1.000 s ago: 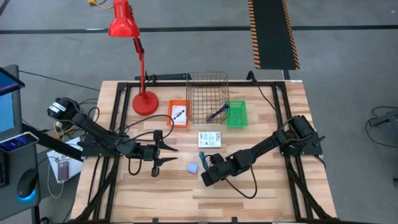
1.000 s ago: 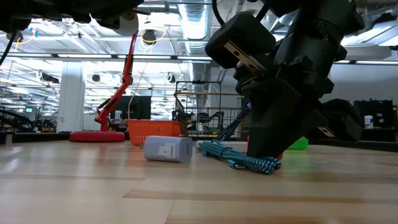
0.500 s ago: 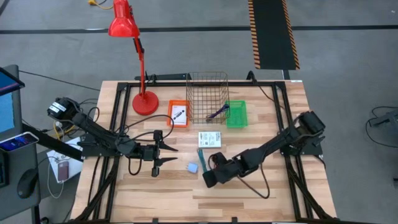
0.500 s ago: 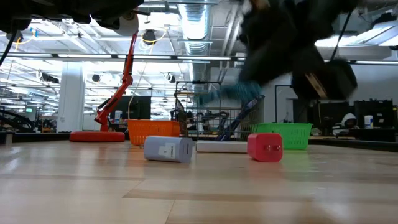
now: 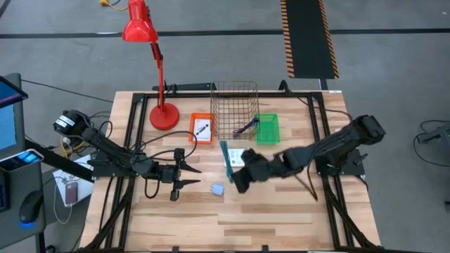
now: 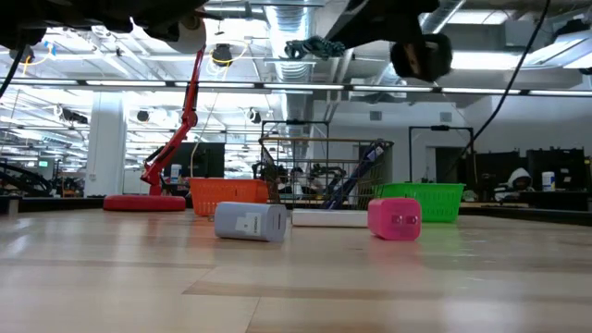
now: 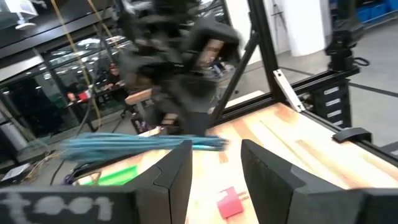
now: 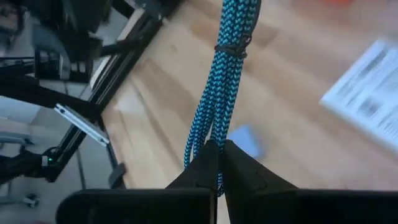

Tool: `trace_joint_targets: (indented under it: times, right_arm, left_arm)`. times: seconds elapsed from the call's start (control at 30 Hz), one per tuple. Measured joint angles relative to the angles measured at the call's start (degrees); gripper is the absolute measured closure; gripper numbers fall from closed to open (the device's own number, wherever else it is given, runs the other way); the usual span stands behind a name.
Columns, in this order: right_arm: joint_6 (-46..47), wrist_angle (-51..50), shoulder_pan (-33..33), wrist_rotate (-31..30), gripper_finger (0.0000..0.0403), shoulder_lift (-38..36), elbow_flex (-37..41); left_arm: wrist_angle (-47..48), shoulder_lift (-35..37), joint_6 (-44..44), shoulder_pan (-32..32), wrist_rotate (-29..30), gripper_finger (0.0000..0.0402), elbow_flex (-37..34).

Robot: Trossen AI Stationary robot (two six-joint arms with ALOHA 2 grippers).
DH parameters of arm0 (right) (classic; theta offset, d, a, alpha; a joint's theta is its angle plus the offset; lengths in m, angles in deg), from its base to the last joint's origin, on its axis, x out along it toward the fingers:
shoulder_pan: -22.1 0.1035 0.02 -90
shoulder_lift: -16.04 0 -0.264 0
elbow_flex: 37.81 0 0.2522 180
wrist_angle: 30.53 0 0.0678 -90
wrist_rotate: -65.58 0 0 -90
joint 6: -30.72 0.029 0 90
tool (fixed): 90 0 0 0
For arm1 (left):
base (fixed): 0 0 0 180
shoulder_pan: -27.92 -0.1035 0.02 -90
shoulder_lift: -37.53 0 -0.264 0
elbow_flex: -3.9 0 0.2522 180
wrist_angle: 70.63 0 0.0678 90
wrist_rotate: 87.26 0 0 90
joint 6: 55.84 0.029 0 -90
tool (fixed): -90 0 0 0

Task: Pick and place items into bin
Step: Put the light blue charger cable into the wire basket

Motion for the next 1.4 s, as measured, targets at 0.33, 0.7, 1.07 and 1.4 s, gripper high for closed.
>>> trace_joint_targets:
  times: [0.33, 0.7, 1.07, 1.4]
  right_arm:
    - [-18.56, -7.17, -18.44, 12.46, 0.0402, -7.72, -0.06]
    - [-32.63, -9.92, -39.46, 24.34, 0.0402, -8.06, -0.06]
    - [-38.85, -11.46, -49.99, 29.66, 0.0402, -8.06, -0.06]
    - [-40.8, -11.33, -51.54, 32.46, 0.0399, -8.02, -0.06]
  left_arm:
    - [1.13, 0.02, -0.37, 0.02, -5.34, 0.0274, 0.0]
    - [2.73, 0.02, -0.11, 0.0, -3.51, 0.0274, 0.0]
    - [2.69, 0.02, -0.07, 0.0, -1.49, 0.0274, 0.0]
    - [2.56, 0.02, 0.53, 0.0, -1.47, 0.0274, 0.0]
